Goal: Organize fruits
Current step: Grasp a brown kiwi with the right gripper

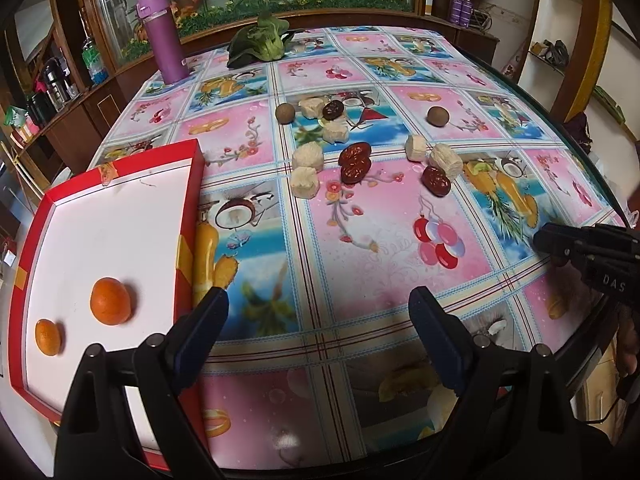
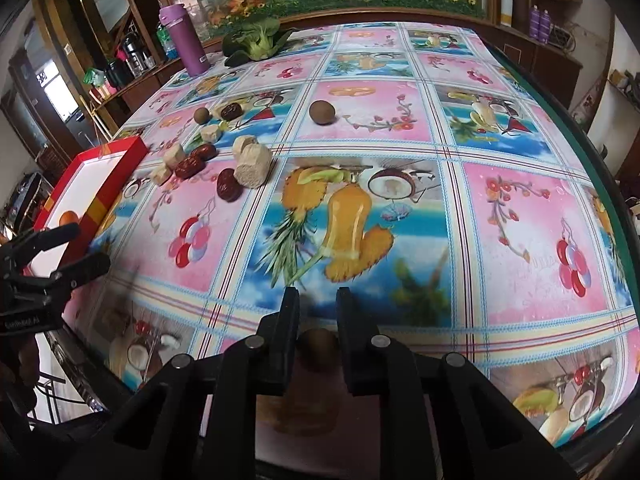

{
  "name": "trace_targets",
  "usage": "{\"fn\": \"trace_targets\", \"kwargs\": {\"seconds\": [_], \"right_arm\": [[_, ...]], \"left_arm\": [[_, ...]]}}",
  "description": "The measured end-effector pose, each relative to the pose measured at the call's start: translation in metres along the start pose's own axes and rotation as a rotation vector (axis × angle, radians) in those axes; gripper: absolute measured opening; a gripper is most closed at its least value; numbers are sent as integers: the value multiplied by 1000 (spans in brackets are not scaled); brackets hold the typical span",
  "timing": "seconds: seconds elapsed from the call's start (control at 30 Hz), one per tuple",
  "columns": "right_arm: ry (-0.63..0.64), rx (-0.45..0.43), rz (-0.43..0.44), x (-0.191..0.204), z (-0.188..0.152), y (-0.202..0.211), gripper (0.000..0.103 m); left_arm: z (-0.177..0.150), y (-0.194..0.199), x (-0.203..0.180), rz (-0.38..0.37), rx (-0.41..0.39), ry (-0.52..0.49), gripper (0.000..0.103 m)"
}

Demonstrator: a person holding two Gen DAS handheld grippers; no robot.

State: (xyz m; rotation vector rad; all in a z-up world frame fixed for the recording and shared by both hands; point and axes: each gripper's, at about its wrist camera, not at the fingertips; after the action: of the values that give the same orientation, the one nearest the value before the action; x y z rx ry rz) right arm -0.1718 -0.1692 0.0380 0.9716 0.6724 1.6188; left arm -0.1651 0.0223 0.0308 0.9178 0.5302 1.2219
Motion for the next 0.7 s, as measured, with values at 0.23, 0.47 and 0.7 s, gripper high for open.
{"fn": "trace_targets", "kwargs": {"seconds": [0.23, 0.47, 0.7], "right_arm": [[-3, -2, -11, -3, 16, -8, 17], [-94, -7, 38, -25, 46, -21, 17], [-244, -6, 169, -49, 75, -38, 17]], "left_arm": [[10, -8, -1, 4, 6, -7, 92], [30, -22, -7, -19, 4, -35, 92], [58, -57, -22, -70, 46, -37, 92]]}}
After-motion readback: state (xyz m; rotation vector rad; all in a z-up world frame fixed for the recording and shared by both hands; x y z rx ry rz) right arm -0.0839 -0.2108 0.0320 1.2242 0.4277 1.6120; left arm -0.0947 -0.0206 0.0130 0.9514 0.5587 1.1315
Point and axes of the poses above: each gripper's, at about its wrist camera, not at the fingertips, and y roughly against the way its jaws point, x to its left, z to its top, and after that the axes turned 8 degrees about -y, right-handed
